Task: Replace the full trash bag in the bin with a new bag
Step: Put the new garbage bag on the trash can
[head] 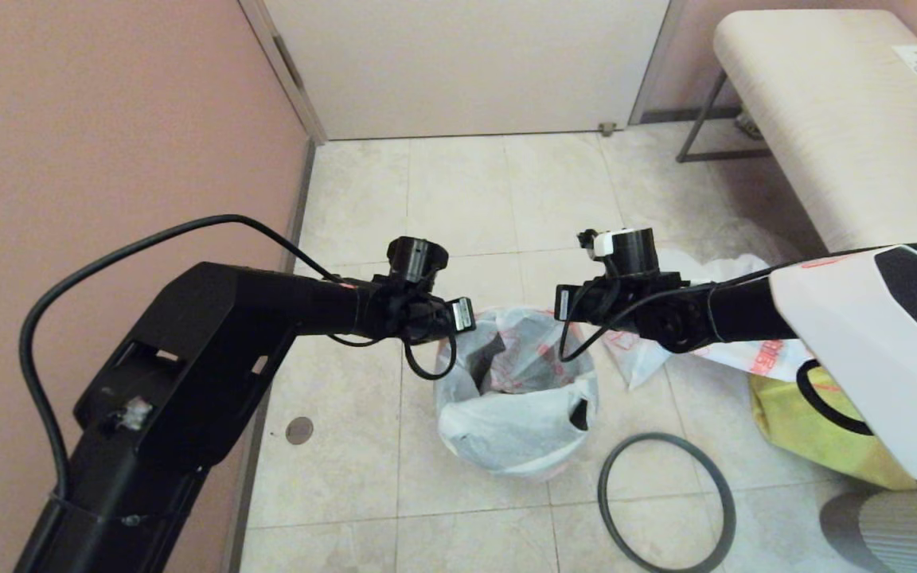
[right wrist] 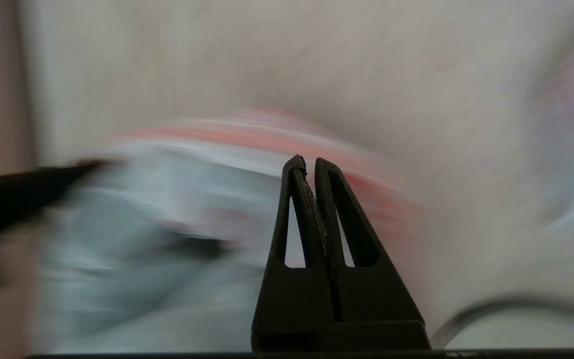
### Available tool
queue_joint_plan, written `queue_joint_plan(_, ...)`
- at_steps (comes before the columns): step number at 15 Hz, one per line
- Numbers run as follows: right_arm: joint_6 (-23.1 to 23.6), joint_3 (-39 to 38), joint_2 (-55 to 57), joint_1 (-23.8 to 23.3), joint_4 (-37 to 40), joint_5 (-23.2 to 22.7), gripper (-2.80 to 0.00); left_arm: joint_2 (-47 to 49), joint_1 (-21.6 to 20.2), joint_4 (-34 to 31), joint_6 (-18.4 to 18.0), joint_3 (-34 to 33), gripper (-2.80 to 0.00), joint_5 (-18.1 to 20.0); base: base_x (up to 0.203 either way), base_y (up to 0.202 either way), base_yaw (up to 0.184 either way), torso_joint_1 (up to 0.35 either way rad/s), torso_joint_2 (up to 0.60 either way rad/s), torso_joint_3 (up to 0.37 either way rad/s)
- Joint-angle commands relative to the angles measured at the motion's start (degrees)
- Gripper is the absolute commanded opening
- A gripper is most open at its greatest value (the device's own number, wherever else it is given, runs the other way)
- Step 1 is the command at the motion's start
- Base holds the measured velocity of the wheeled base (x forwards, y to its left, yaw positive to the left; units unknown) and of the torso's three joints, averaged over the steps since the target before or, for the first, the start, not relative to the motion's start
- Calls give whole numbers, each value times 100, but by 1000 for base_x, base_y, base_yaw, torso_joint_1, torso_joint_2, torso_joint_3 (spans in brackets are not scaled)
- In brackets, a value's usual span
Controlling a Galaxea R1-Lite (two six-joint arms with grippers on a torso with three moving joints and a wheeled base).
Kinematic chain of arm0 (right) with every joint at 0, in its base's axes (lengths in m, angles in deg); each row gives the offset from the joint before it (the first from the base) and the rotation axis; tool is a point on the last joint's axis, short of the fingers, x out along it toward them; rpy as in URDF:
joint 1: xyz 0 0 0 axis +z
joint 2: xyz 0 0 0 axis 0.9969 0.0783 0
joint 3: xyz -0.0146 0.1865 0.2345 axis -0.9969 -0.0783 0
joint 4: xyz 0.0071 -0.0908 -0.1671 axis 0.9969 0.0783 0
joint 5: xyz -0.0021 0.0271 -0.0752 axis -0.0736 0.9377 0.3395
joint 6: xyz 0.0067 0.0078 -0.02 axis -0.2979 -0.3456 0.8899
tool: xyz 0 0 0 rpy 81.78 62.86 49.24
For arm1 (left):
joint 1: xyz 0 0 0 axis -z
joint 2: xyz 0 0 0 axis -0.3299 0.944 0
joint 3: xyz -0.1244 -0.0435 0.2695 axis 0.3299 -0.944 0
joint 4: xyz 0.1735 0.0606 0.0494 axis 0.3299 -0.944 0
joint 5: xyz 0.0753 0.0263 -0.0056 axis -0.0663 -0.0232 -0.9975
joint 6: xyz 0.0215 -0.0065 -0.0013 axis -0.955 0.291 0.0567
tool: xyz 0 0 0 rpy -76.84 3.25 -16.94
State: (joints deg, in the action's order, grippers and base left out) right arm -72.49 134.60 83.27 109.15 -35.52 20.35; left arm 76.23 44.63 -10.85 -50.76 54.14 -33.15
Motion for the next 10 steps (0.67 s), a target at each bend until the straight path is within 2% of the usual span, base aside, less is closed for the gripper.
queue_joint_plan(1,-81,-265,-512,126,239,-295,-280,-167,87,-832,-7,-26,-280,552,0,0,0,0,0,0)
queue_joint_plan(2,-165,-461,-711,206,405,-343,-280,-79,125,-1074,-14,-31,-280,689,0,0,0,0,0,0)
queue_joint_plan(5,-272,-1145,-1315,252,732,-306,-280,-337,45,-1329,41,-281,-280,503,0,0,0,0,0,0)
queue_joint_plan(7,-406,-1879,-1781,166,802,-111,-280,-704,-1,-1727,60,-828,-280,490,0,0,0,0,0,0)
queue_joint_plan(10,-523,-2750,-2258,184,1296,373,-280,-1297,-79,-1844,196,-1543,-280,395,0,0,0,0,0,0)
